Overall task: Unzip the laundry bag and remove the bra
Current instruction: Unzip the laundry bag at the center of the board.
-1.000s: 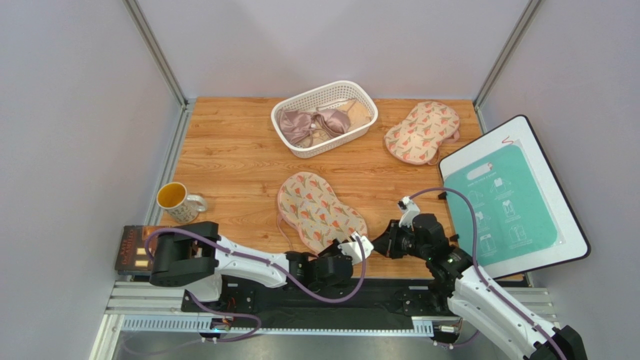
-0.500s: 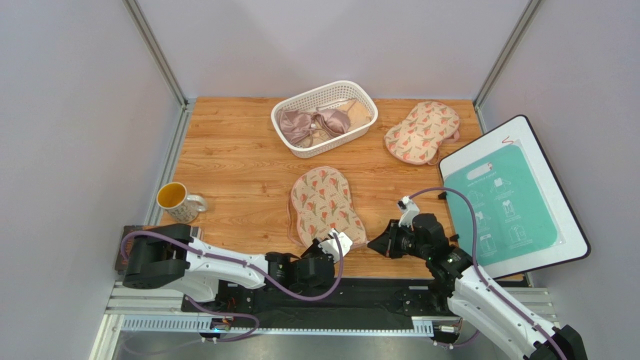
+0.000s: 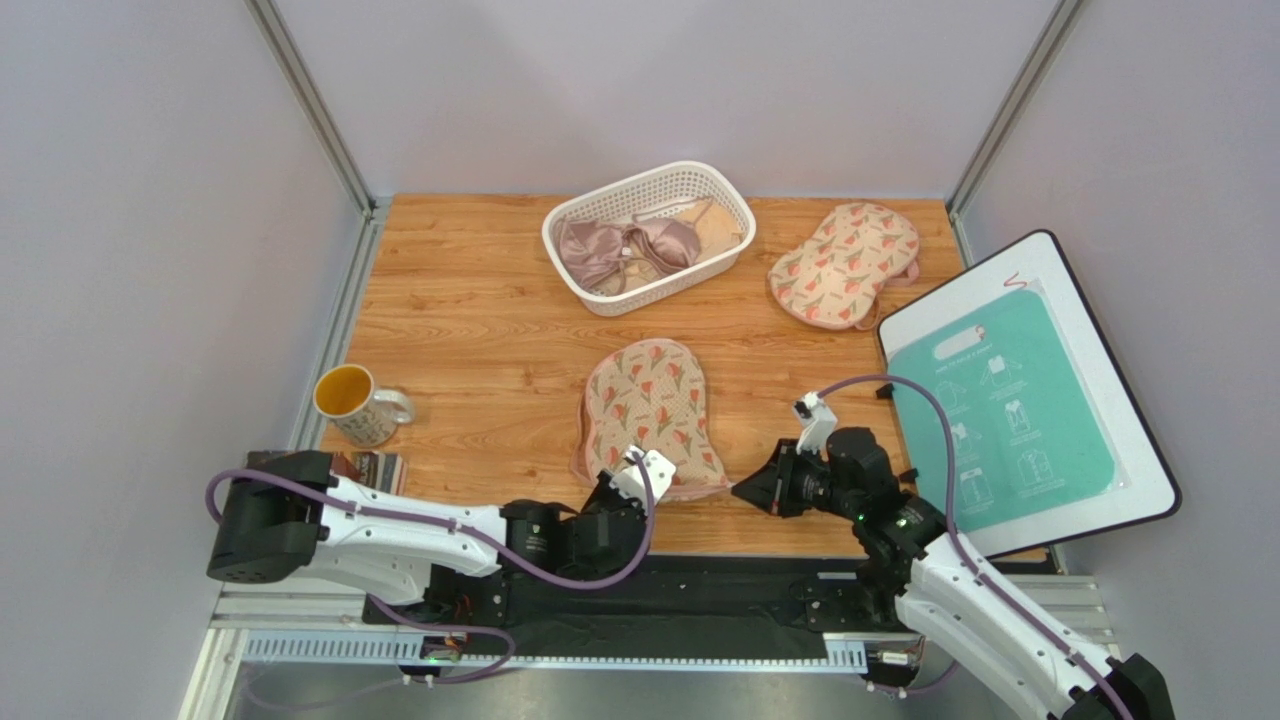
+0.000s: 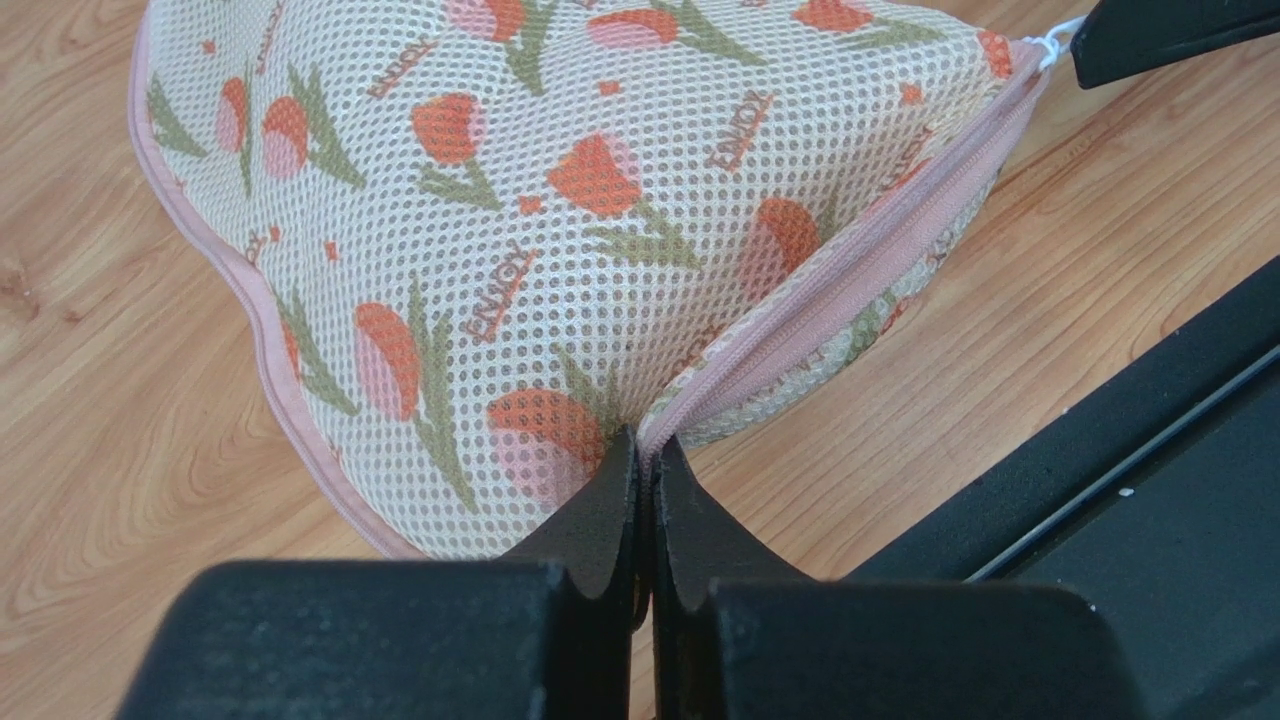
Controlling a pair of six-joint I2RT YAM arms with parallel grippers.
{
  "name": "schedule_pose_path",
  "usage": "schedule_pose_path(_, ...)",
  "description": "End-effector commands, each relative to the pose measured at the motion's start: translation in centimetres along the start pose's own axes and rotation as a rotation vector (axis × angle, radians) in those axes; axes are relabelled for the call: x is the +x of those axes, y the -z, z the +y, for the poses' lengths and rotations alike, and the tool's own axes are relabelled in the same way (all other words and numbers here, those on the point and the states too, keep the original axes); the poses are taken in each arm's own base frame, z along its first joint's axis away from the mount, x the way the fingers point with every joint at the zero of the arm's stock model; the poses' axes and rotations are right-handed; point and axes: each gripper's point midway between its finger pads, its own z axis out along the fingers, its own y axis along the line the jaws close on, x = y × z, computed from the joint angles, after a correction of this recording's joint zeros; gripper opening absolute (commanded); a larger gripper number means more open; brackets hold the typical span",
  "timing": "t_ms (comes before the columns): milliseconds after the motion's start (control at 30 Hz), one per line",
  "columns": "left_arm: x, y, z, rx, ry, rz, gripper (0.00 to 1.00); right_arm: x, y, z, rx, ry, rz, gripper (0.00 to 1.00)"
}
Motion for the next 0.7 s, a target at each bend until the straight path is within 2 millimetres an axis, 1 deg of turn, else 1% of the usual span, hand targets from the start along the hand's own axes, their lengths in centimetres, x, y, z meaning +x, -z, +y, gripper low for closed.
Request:
schedule_pose_path(0, 2.0, 0.7, 4.3, -0.148, -0.173, 0.070, 0.05, -1.0, 0.2, -1.4, 0.086, 0.007, -0.045, 0.00)
schedule_pose_path(33, 1.0, 0.7, 3.8, -0.140, -0.173, 0.057, 0.23, -1.0, 0.2, -1.4, 0.085, 0.007, -0.044, 0.00)
schedule_pose_path(67, 0.7, 0.7, 3.8, -0.143, -0.186, 0.058, 0.33, -1.0, 0.2, -1.4, 0.086, 0.008, -0.043, 0.00)
schedule_pose_path(100, 0.3, 0.6, 3.7, -0.147, -0.215, 0.059, 0.42, -1.0, 0.2, -1.4, 0.085, 0.009, -0.044, 0.00)
schedule_pose_path(133, -0.8, 0.5, 3.1, -0.135, -0.213, 0.046, 0.53, -1.0, 0.2, -1.4, 0.088, 0.005, -0.043, 0.00)
schedule_pose_path(167, -1.4, 0.5, 2.7, -0.125, -0.217, 0.033, 0.56, -1.0, 0.2, -1.3, 0.083, 0.010, -0.042, 0.00)
schedule_pose_path(200, -1.9, 0.4, 2.2, -0.108, -0.235, 0.026, 0.58, -1.0, 0.2, -1.3, 0.081, 0.010, -0.044, 0.00)
schedule_pose_path(233, -3.0, 0.6, 1.4, -0.085, -0.230, 0.003, 0.58, -1.0, 0.2, -1.3, 0.080, 0.010, -0.043, 0.00)
schedule_pose_path(300, -4.6, 0.7, 0.1, -0.051, -0.213, -0.045, 0.59, -1.0, 0.1, -1.2, 0.076, 0.011, -0.043, 0.00)
schedule_pose_path(333, -5.5, 0.8, -0.8, -0.021, -0.232, -0.071, 0.59, -1.0, 0.1, -1.3, 0.076, 0.012, -0.043, 0.00)
schedule_pose_path(367, -6.5, 0.8, -1.9, 0.012, -0.207, -0.105, 0.59, -0.9, 0.1, -1.3, 0.076, 0.011, -0.041, 0.00)
schedule_pose_path(400, -6.6, 0.5, -3.1, 0.052, -0.218, -0.106, 0.59, -0.9, 0.1, -1.3, 0.076, 0.011, -0.041, 0.00)
schedule_pose_path(433, -7.4, 0.5, -3.9, 0.072, -0.210, -0.124, 0.60, -0.9, 0.1, -1.2, 0.074, 0.011, -0.041, 0.00)
schedule_pose_path(467, -7.4, 0.0, -4.9, 0.091, -0.221, -0.120, 0.60, -0.9, 0.1, -1.2, 0.073, 0.011, -0.040, 0.00)
schedule_pose_path(533, -8.6, -0.4, -6.3, 0.115, -0.213, -0.138, 0.60, -0.9, 0.1, -1.2, 0.073, 0.011, -0.041, 0.00)
schedule_pose_path(567, -7.9, -1.1, -7.2, 0.131, -0.238, -0.117, 0.60, -1.0, 0.2, -1.1, 0.068, 0.013, -0.044, 0.00)
schedule_pose_path(633, -8.4, -1.5, -8.8, 0.164, -0.245, -0.125, 0.60, -0.9, 0.2, -1.2, 0.070, 0.014, -0.043, 0.00)
schedule_pose_path(667, -7.5, -2.2, -9.6, 0.180, -0.274, -0.104, 0.60, -1.0, 0.2, -1.2, 0.070, 0.012, -0.043, 0.00)
